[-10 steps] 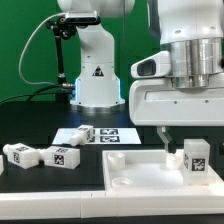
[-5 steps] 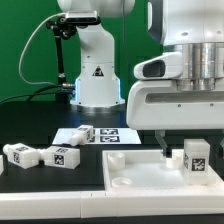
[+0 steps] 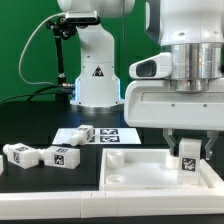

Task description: Assemble one leg

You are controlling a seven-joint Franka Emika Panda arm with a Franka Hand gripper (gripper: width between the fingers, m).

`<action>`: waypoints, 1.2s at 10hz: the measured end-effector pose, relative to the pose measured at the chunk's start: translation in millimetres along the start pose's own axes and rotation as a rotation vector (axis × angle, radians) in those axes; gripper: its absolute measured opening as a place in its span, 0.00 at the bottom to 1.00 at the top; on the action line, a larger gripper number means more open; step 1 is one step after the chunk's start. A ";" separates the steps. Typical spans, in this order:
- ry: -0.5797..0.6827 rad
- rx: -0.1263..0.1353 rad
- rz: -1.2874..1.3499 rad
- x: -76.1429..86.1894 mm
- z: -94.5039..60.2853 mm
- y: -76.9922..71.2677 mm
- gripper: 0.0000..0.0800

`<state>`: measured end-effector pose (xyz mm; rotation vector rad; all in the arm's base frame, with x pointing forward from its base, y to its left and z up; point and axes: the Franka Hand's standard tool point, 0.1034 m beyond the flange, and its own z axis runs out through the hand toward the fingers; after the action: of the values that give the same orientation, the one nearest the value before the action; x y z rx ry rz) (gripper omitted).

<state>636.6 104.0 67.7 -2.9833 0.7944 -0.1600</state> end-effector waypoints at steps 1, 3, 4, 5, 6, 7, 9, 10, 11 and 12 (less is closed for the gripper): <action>0.004 -0.018 0.062 0.6 -0.1 0.5 0.36; 0.004 -0.045 0.140 3.8 -1.2 8.4 0.36; 0.006 -0.048 0.136 4.7 -1.1 10.2 0.36; 0.006 -0.048 0.134 4.9 -1.1 10.5 0.36; 0.006 -0.048 0.134 5.2 -1.1 10.9 0.36; 0.006 -0.048 0.134 5.3 -1.1 11.2 0.36; 0.016 -0.026 0.130 9.4 -15.4 4.3 0.62; 0.008 -0.013 0.134 11.6 -33.6 -0.3 0.75; -0.005 -0.008 0.140 15.1 -47.7 -2.0 0.75; -0.010 -0.008 0.145 19.6 -52.3 -2.3 0.79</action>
Offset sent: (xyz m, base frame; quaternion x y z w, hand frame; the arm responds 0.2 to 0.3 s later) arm 0.0000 0.0000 0.0000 0.0000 0.0000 0.0650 0.9979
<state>648.7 95.1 121.6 -2.9166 1.0085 -0.1355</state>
